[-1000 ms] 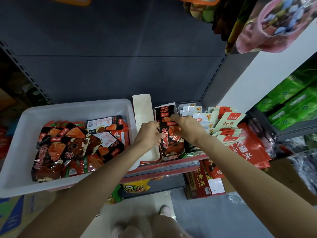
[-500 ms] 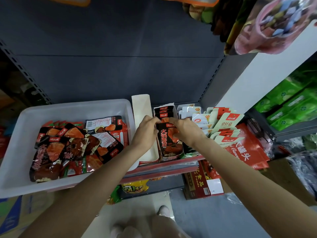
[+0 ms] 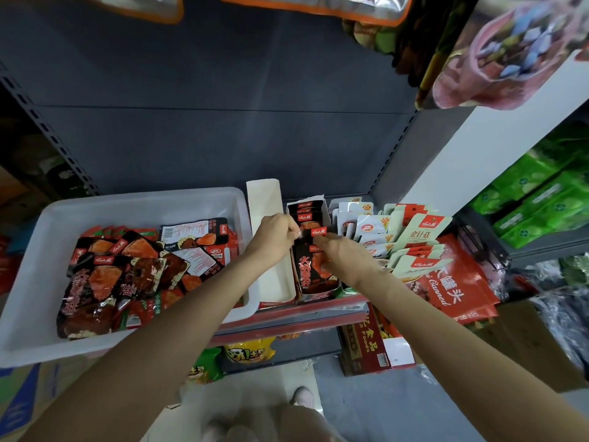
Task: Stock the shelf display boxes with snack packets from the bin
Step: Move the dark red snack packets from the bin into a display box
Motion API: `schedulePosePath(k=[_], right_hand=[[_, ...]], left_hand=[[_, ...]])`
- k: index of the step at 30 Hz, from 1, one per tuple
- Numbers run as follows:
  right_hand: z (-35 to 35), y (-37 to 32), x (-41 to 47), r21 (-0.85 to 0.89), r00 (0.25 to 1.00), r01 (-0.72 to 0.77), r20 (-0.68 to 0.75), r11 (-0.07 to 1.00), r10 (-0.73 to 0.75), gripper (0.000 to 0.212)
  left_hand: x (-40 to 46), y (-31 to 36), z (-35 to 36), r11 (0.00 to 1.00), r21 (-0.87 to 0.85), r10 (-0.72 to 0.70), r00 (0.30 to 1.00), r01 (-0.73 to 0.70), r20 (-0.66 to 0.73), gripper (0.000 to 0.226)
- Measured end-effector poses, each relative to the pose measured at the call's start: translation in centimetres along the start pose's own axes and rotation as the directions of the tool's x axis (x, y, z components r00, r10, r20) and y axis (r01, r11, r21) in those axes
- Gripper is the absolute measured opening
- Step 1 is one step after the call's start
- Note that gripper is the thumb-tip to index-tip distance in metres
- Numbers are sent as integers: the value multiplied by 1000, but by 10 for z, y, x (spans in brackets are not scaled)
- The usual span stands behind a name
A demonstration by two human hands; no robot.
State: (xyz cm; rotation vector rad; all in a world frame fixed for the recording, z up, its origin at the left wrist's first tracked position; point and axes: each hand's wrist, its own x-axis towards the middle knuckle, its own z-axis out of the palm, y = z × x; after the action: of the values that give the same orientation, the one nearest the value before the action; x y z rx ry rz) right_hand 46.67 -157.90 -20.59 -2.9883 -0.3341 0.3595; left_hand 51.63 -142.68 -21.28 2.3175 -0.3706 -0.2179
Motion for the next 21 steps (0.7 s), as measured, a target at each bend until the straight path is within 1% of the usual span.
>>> schedulePosePath(k=[2, 4, 6, 10, 13, 15, 17, 21], right_hand=[[-3, 3, 2, 32, 997, -19, -70, 999, 21, 33], [-8, 7, 6, 91, 990, -31, -136, 995, 43, 23], [-12, 10, 8, 128, 987, -45, -151, 991, 64, 15], [-9, 10, 9, 114, 986, -56, -149, 992, 73, 15], [-5, 9, 8, 161, 982, -61, -165, 985, 88, 14], [-7, 9, 7, 219, 981, -73, -162, 973, 111, 12], [-8, 10, 6, 295, 974, -90, -171, 951, 146, 9], [-18, -3, 4, 480, 957, -69, -214, 874, 194, 12]], left_hand=[[-1, 1, 1, 1000, -1, 7, 1000, -7, 22, 18], [-2, -1, 3, 1000, -10, 16, 999, -16, 31, 17], [-2, -2, 5, 1000, -10, 23, 999, -23, 35, 17], [-7, -2, 3, 997, 2, 72, 996, -73, 57, 29], [-12, -3, 3, 989, 50, 136, 989, -139, 66, 32], [-15, -5, 2, 986, 51, 152, 986, -156, 74, 32], [-18, -7, -2, 990, 11, 140, 988, -141, 67, 31], [-30, -14, -17, 994, -61, 91, 996, -92, -22, 26]])
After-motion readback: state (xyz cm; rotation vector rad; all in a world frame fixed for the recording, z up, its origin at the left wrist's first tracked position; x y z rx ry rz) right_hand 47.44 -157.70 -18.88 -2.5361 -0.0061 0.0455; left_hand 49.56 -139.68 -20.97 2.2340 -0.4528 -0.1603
